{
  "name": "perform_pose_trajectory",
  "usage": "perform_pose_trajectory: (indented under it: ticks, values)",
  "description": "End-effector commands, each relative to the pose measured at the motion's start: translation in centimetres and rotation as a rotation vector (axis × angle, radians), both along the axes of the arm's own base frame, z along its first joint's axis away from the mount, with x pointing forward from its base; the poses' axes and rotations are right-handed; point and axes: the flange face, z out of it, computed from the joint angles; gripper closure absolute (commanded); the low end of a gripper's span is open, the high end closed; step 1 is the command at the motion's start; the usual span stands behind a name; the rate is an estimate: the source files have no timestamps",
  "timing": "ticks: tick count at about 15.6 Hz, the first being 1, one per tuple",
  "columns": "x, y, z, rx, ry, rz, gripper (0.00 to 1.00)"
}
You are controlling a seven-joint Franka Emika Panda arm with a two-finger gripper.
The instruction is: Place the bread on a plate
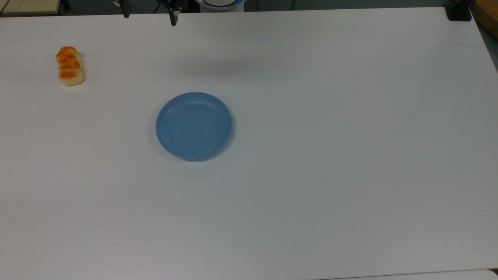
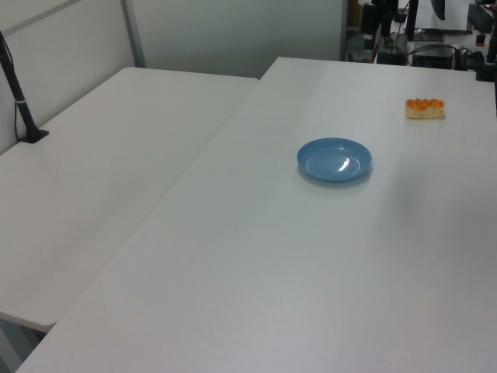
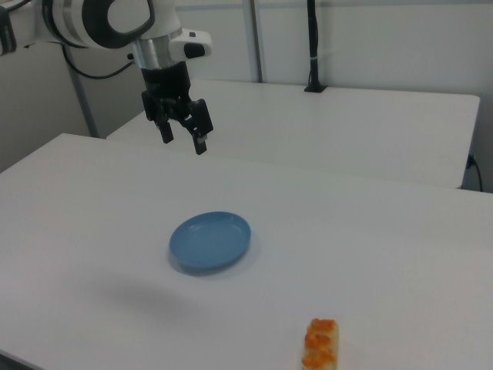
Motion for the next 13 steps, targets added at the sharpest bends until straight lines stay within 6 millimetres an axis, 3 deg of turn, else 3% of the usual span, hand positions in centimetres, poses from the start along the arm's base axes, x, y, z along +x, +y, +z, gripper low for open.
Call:
perform_pose_trajectory:
  ticks: [1, 13]
  values:
    - [-0.21, 0.27, 0.27, 0.011, -0.022, 0.025, 0.0]
    - [-0.35, 0.45, 0.31, 0.003, -0.011, 0.033, 0.0]
